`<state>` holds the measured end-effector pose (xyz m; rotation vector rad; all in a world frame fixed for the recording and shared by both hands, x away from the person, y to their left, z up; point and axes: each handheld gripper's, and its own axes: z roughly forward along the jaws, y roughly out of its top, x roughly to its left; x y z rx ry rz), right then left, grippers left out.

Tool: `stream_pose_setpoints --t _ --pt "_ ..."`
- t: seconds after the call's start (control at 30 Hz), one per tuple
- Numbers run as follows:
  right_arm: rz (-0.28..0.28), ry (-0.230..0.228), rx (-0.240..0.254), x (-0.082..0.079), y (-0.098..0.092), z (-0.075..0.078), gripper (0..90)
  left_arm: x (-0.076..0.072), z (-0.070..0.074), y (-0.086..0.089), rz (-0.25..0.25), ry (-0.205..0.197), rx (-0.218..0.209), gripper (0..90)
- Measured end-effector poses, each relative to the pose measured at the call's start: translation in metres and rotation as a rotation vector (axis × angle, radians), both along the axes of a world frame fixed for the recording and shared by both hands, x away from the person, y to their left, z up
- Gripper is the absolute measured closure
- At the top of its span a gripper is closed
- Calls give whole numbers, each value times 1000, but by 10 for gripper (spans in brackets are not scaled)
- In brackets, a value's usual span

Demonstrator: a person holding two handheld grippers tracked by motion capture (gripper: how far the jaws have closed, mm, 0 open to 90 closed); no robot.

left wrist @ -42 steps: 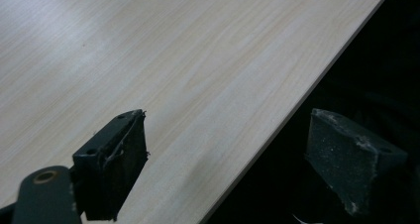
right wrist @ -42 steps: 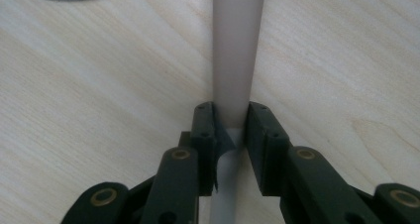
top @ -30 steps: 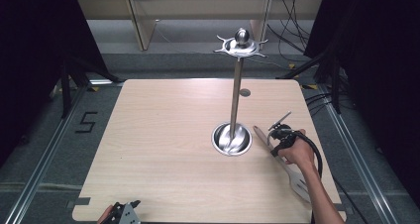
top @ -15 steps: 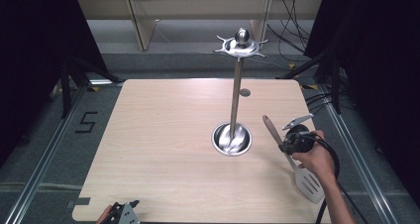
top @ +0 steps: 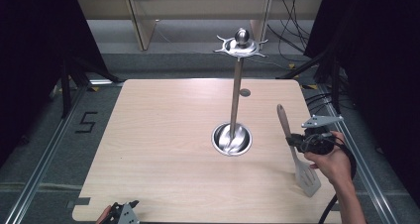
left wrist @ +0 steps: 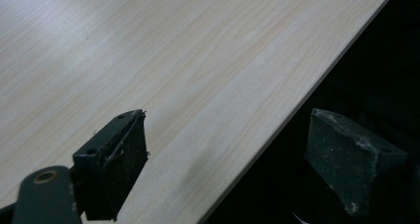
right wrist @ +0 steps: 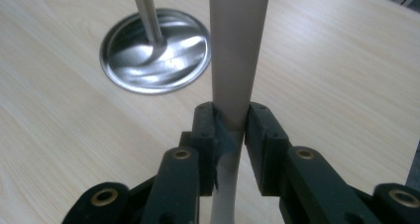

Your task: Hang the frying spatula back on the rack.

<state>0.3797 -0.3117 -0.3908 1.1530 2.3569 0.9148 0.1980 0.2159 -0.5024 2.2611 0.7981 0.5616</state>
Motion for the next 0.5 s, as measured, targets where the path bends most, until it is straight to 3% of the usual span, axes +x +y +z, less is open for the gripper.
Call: stream_pose_setpoints --t 0.1,0.13,0.23,0.33,0.43,0.5 --pt "-7 -48 50 -3 -4 3 758 0 1 2 -10 0 15 153" --pt "-25 -35 74 -5 -3 4 758 1 0 2 -5 -4 16 153" --pt "-5 -84 73 -5 -7 4 758 1 0 2 -3 -3 20 153" --pt "-15 -74 90 -9 -6 7 758 1 0 2 1 -1 31 153" --pt "5 -116 111 -11 -7 12 758 0 0 1 4 -1 12 152" --pt "-4 -117 125 -13 -7 14 759 0 1 2 -2 -4 15 153"
